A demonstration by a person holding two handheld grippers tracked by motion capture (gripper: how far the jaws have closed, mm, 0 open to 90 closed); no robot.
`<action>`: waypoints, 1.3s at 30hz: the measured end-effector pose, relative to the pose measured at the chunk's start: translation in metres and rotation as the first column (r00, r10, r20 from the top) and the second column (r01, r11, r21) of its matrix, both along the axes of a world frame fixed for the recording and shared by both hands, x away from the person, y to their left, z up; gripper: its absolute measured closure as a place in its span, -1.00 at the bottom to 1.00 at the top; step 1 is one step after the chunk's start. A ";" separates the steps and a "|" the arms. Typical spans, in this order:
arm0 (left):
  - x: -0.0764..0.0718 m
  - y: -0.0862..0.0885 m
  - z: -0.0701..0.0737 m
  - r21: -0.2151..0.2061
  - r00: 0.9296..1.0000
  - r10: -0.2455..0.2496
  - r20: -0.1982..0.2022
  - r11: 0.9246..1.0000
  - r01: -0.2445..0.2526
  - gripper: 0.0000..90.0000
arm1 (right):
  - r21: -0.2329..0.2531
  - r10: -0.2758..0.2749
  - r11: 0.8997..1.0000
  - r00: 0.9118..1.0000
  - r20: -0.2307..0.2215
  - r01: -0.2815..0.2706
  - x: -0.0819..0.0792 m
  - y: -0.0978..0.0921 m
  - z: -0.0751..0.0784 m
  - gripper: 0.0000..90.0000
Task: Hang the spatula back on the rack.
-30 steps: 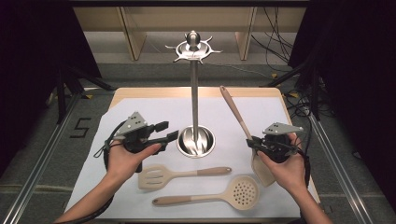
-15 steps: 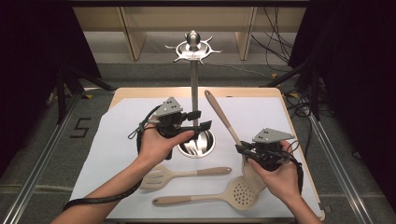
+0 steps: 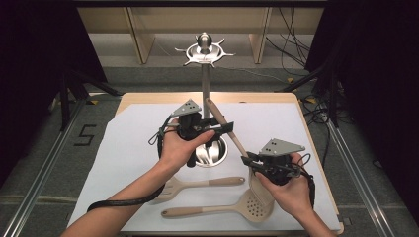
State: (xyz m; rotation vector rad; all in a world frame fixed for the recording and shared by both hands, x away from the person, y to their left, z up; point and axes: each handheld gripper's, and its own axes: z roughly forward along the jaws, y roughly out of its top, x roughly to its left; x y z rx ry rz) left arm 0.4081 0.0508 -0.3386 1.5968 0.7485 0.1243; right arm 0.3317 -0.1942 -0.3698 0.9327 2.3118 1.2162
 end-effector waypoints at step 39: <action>-0.017 0.026 0.051 0.037 0.908 -0.399 0.129 0.917 0.397 0.64 | 0.236 0.534 0.820 0.845 0.010 -0.521 0.043 0.016 0.040 0.52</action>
